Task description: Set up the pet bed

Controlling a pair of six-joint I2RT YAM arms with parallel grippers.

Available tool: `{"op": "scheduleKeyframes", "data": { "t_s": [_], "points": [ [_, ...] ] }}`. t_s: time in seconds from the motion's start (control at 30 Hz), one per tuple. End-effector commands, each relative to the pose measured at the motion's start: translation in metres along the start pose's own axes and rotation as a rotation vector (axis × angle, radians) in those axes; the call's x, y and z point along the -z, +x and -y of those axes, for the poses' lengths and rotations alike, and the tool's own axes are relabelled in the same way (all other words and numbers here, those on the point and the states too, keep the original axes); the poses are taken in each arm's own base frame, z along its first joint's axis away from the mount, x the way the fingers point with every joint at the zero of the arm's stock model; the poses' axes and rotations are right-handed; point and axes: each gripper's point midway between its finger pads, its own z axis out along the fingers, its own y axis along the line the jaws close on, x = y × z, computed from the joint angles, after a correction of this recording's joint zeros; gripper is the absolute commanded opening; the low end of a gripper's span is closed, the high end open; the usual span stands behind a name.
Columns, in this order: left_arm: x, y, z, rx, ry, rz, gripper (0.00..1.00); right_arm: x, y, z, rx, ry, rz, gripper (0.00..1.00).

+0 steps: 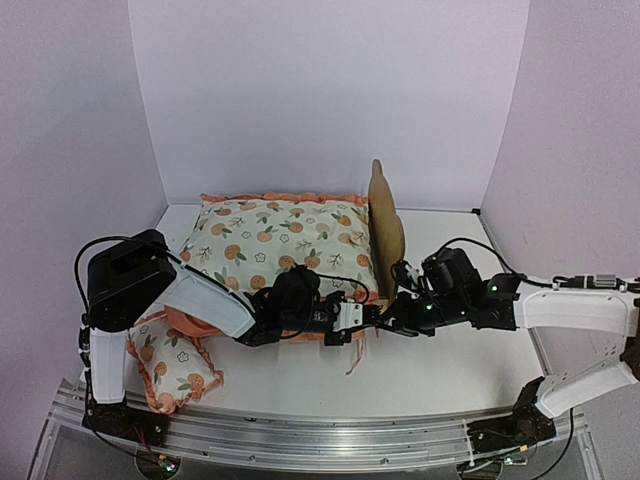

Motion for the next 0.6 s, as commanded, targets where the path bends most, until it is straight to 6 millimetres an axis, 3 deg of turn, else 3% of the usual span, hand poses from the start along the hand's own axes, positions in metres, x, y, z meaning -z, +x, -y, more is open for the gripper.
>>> {"op": "scheduleKeyframes", "data": {
  "t_s": [0.0,0.07,0.3,0.4,0.57],
  "points": [
    [-0.002,-0.019,-0.02,0.001,-0.071,0.044,0.0,0.002,-0.007,-0.017,0.018,-0.045,-0.006,0.0],
    [-0.001,-0.019,-0.027,0.036,-0.099,0.038,0.0,0.002,-0.009,-0.01,0.016,-0.02,0.014,0.02],
    [0.004,-0.013,-0.036,0.157,-0.114,0.01,0.0,0.0,0.01,0.039,-0.004,0.103,0.049,0.35],
    [0.004,-0.012,-0.039,0.191,-0.119,0.009,0.0,-0.015,0.013,0.03,-0.009,0.002,0.071,0.47],
    [0.006,-0.009,-0.042,0.209,-0.124,0.002,0.0,-0.039,0.017,0.009,0.039,-0.1,0.095,0.52]
  ]
}}
